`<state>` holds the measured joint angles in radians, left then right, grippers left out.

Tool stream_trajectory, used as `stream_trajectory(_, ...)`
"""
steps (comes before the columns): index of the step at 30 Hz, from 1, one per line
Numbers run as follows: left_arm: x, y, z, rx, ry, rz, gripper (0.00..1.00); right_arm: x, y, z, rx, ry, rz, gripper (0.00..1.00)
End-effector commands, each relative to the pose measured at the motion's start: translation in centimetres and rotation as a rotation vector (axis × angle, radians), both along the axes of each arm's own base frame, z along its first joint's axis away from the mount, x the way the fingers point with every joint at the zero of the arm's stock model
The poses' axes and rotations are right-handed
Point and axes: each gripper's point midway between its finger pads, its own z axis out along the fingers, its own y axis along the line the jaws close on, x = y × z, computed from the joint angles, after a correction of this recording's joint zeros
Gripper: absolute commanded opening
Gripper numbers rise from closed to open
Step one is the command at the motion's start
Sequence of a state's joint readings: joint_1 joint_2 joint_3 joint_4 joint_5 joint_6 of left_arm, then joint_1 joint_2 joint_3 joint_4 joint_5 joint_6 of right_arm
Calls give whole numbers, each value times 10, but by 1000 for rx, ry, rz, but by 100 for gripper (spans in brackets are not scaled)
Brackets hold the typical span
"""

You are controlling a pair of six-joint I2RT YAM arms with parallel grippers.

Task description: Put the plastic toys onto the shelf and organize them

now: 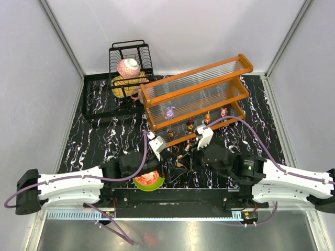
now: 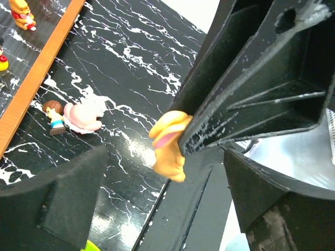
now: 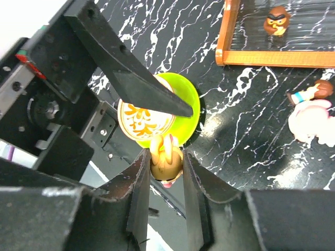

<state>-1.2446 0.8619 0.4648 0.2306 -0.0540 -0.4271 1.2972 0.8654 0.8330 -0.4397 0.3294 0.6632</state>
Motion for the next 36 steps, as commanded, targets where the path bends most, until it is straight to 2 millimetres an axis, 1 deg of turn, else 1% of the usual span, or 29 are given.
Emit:
stream_trajectory(1,8,4,38,-78,-50,39,99,17,-7,33,53,-64,-104,0)
stream_trajectory(2,8,6,37,-74,-49,44,99,20,-13,31,36,-70,-127,0)
stream_trajectory(3,9,8,35,-66,-44,50,99,27,-21,34,32,-95,-178,0)
stream_trajectory(5,9,15,31,-57,-33,65,99,35,-32,34,6,-127,-223,0)
stream_trajectory(6,8,17,31,-59,-30,70,99,41,-40,39,3,-157,-265,0)
stream_trajectory(8,10,26,28,-59,-19,98,99,49,-49,40,-38,-203,-294,0)
stream_trajectory(9,11,30,26,-57,-16,112,99,60,-56,43,-51,-211,-329,0)
stream_trajectory(10,12,37,29,-77,-14,138,99,66,-60,44,-76,-222,-333,0)
stream_trajectory(11,13,41,23,-72,-10,150,99,73,-64,43,-93,-216,-341,0)
stream_trajectory(12,14,46,28,-97,-13,163,99,89,-70,42,-102,-190,-359,0)
stream_trajectory(14,16,52,25,-101,-10,188,99,102,-72,44,-126,-198,-340,0)
stream_trajectory(15,16,56,29,-119,-12,198,99,109,-72,48,-137,-213,-341,0)
stream_trajectory(16,17,59,28,-119,-13,207,99,120,-79,51,-165,-247,-351,0)
stream_trajectory(17,17,60,27,-116,-13,213,99,126,-74,59,-149,-272,-333,0)
stream_trajectory(18,18,63,29,-125,-16,219,99,135,-70,62,-154,-282,-325,0)
stream_trajectory(19,19,65,26,-110,-17,231,99,150,-76,66,-163,-298,-347,0)
stream_trajectory(20,20,67,25,-106,-18,235,99,155,-72,66,-156,-291,-318,0)
stream_trajectory(21,20,68,26,-106,-22,240,99,167,-69,64,-163,-278,-316,0)
stream_trajectory(22,21,69,24,-94,-26,244,99,176,-67,66,-156,-286,-310,0)
stream_trajectory(23,21,70,25,-96,-28,243,99,185,-70,65,-146,-275,-307,0)
stream_trajectory(24,21,70,27,-99,-30,246,99,194,-66,63,-153,-272,-302,0)
stream_trajectory(25,21,72,24,-85,-28,249,99,201,-65,67,-151,-295,-301,0)
stream_trajectory(27,21,74,24,-89,-28,254,99,214,-61,65,-163,-303,-292,0)
stream_trajectory(29,21,76,22,-96,-25,258,99,224,-57,67,-171,-316,-283,0)
stream_trajectory(31,21,77,18,-93,-22,263,99,230,-55,69,-172,-334,-269,0)
stream_trajectory(33,21,79,19,-98,-25,265,99,233,-51,66,-177,-349,-242,0)
stream_trajectory(34,21,80,19,-97,-27,267,99,235,-50,69,-170,-366,-245,0)
stream_trajectory(35,22,81,19,-100,-28,271,99,235,-49,63,-174,-365,-236,0)
stream_trajectory(36,22,82,18,-96,-29,276,99,236,-50,63,-174,-373,-237,0)
